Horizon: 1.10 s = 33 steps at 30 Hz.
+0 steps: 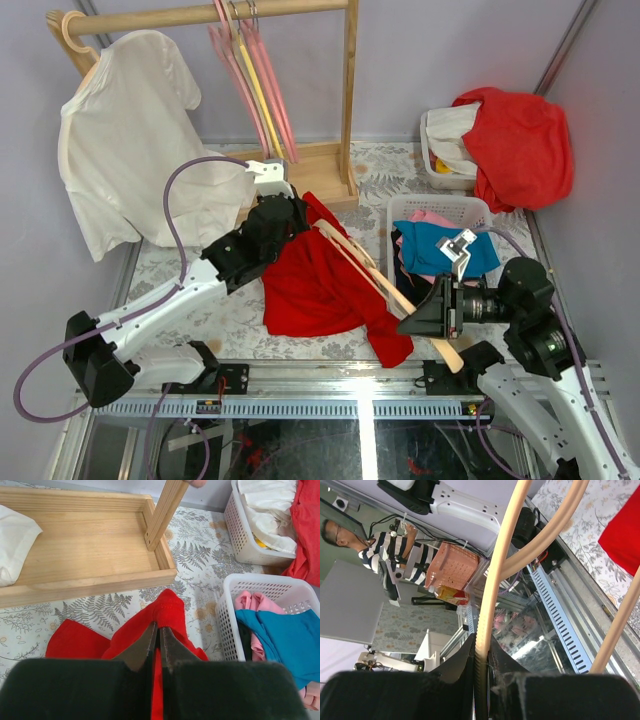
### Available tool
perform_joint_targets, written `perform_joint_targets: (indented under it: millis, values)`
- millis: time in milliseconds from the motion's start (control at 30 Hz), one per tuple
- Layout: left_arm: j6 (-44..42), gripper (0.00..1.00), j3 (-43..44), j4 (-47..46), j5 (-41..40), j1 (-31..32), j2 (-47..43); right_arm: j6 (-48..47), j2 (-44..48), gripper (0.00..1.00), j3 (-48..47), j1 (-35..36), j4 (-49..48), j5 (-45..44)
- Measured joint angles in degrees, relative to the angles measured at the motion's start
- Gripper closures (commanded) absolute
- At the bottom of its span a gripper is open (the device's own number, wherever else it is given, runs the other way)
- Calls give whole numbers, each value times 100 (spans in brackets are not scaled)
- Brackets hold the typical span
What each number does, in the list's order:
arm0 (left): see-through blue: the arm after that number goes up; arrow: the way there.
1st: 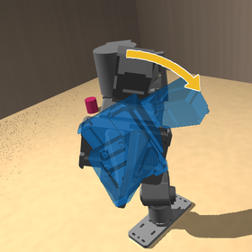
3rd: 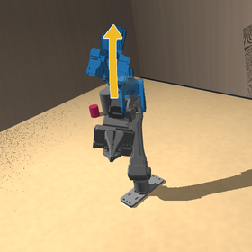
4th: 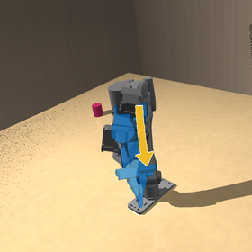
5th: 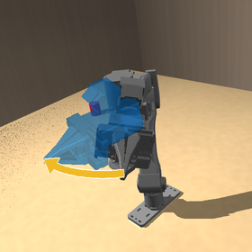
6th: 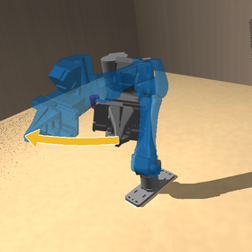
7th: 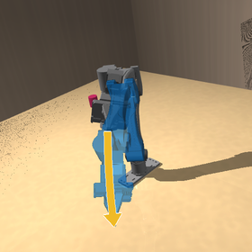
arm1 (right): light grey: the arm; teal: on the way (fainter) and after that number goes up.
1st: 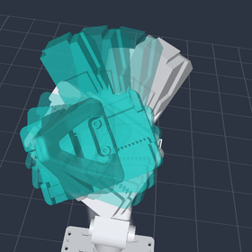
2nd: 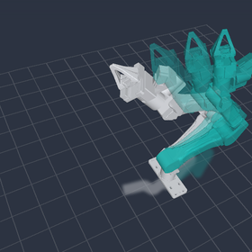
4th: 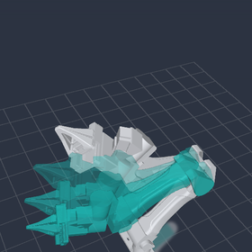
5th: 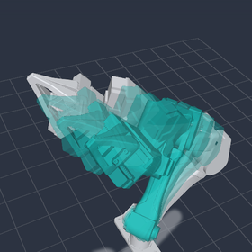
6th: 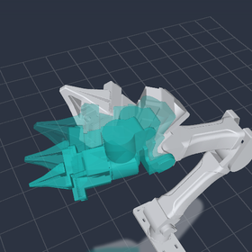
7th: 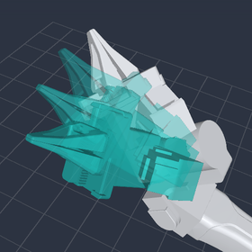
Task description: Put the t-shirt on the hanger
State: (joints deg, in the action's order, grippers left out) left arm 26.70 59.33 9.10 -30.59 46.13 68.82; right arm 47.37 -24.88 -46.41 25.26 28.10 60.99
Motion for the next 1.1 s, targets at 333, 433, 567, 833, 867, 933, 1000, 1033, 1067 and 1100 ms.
perform_joint_targets:
  millis: [333, 433, 567, 833, 867, 933, 1000, 1033, 1067, 1100]
  values:
    - [-2, 100, 13, 44, 131, -2, -2, 299, 269, 100, 949, 0, -365, 0]
    - [0, 100, 79, 94, 195, 0, -2, 374, 313, 100, 1097, 2, -514, 2]
    - [24, 100, 133, 138, 330, -2, -4, 439, 234, 100, 1176, 4, -684, -90]
    - [61, 99, 365, 501, 625, 39, -72, 317, -376, 100, 627, 15, -824, -647]
    - [66, 99, 382, 514, 636, 50, -111, 330, -402, 100, 566, 15, -894, -664]
    - [68, 99, 400, 538, 643, 83, -205, 398, -402, 100, 511, 15, -1084, -684]
    - [68, 98, 442, 597, 636, 116, -269, 487, -393, 100, 496, 17, -1270, -678]
    - [66, 98, 472, 608, 632, 120, -275, 533, -393, 100, 490, 17, -1349, -660]
    - [66, 99, 501, 616, 623, 122, -273, 573, -393, 100, 481, 17, -1414, -636]
    - [63, 98, 531, 640, 621, 136, -264, 603, -389, 100, 466, 20, -1462, -619]
